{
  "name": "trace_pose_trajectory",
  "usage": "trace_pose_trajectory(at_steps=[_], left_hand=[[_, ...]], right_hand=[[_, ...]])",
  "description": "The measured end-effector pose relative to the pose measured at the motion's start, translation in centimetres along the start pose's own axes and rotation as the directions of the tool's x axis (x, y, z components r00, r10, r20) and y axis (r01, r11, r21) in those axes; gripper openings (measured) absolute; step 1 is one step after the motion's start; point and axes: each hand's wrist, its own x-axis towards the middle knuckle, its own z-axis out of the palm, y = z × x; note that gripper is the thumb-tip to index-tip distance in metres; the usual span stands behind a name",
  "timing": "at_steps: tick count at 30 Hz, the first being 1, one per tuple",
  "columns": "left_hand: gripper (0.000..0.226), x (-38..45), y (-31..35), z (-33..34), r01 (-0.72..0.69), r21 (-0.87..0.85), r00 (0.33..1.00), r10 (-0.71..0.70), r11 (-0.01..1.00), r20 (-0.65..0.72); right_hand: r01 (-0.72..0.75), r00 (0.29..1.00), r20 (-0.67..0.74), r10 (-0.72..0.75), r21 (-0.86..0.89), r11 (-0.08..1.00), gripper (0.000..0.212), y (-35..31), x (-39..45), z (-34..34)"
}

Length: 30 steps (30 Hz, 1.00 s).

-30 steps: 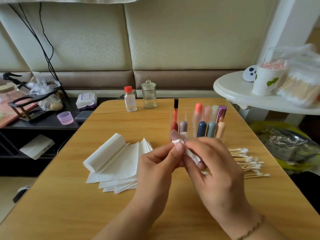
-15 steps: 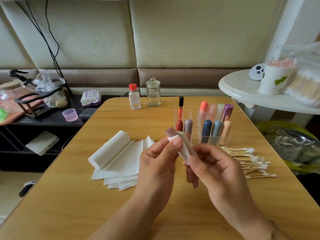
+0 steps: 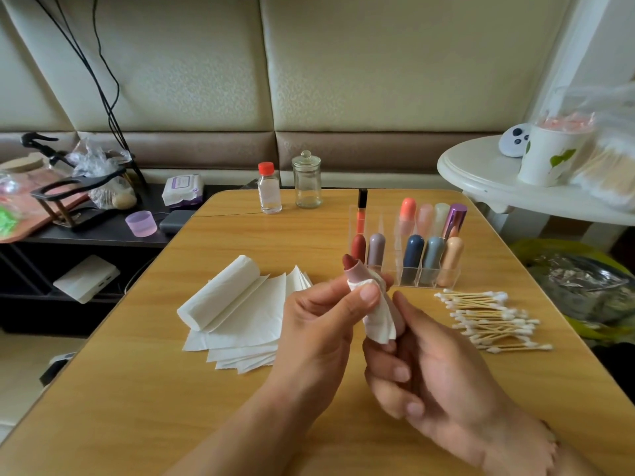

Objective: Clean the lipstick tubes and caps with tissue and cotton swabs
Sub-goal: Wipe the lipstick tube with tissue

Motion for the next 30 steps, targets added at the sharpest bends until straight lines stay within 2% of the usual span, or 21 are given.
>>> trace_pose_trajectory(at_steps=[4,6,9,11,13,15,16,18,20,23,26,29,30], left_hand=[[0.039,0.2,-0.4,-0.2,-0.002,-0.035,1.0,0.001,0.999,-0.023],[0.037,0.3,-0.6,-0.3,-0.009,-0.074,1.0,0.009,0.997,-0.004],[0.037,0.2,-0.7,-0.3,-0.018,-0.087,0.999,0.021,0.996,0.043],[0.033,0.2,-0.8,-0.3,-0.019,-0.078,0.999,0.021,0.997,0.033],[0.031,0.2,-0.8,-0.2,-0.015,-0.05,1.0,0.016,0.999,0.011],[0.027,0.2,-0.8,-0.4,-0.021,-0.022,1.0,0.021,1.0,0.006],[0.026,0.2,-0.7,-0.4,-0.022,-0.019,1.0,0.022,1.0,0.004],[0.027,0.2,-0.5,-0.4,-0.022,-0.029,1.0,0.022,0.999,0.004],[0.035,0.3,-0.4,-0.4,-0.028,-0.062,0.999,0.029,0.998,0.017],[0.035,0.3,-0.6,-0.5,-0.024,-0.099,0.999,0.028,0.995,0.037],[0.035,0.3,-0.9,-0.6,-0.004,-0.09,0.999,0.007,0.996,0.037],[0.039,0.2,-0.7,-0.6,0.002,-0.058,0.999,0.0,0.998,0.036],[0.037,0.2,-0.6,-0.6,-0.001,-0.049,0.999,0.003,0.999,0.038]], right_hand=[[0.093,0.996,0.031,-0.089,-0.162,0.982,0.055,0.2,0.2,-0.1],[0.066,0.998,0.025,-0.064,-0.067,0.996,0.055,0.2,0.0,-0.1],[-0.075,0.996,0.061,0.071,0.078,0.994,0.056,0.1,-0.4,-0.1],[-0.117,0.993,0.038,0.115,0.074,0.99,0.067,0.1,-0.5,-0.1],[-0.031,0.998,-0.061,0.026,-0.092,0.995,0.073,0.3,-0.3,-0.3],[0.145,0.978,-0.104,-0.179,-0.276,0.95,0.063,0.5,-0.1,-0.3],[0.207,0.964,-0.1,-0.248,-0.308,0.928,0.051,0.5,0.0,-0.2],[0.251,0.958,-0.069,-0.279,-0.277,0.928,0.042,0.5,-0.1,-0.1],[0.218,0.973,-0.029,-0.23,-0.22,0.951,0.042,0.5,-0.2,-0.2],[0.137,0.99,-0.015,-0.141,-0.156,0.978,0.049,0.5,-0.2,0.4],[0.025,0.999,-0.03,-0.024,0.015,1.0,0.048,0.3,-0.5,0.8],[-0.142,0.987,0.104,0.123,0.207,0.968,0.049,-0.4,-0.7,0.4],[-0.178,0.981,0.122,0.153,0.224,0.958,0.05,-0.6,-0.7,0.3]])
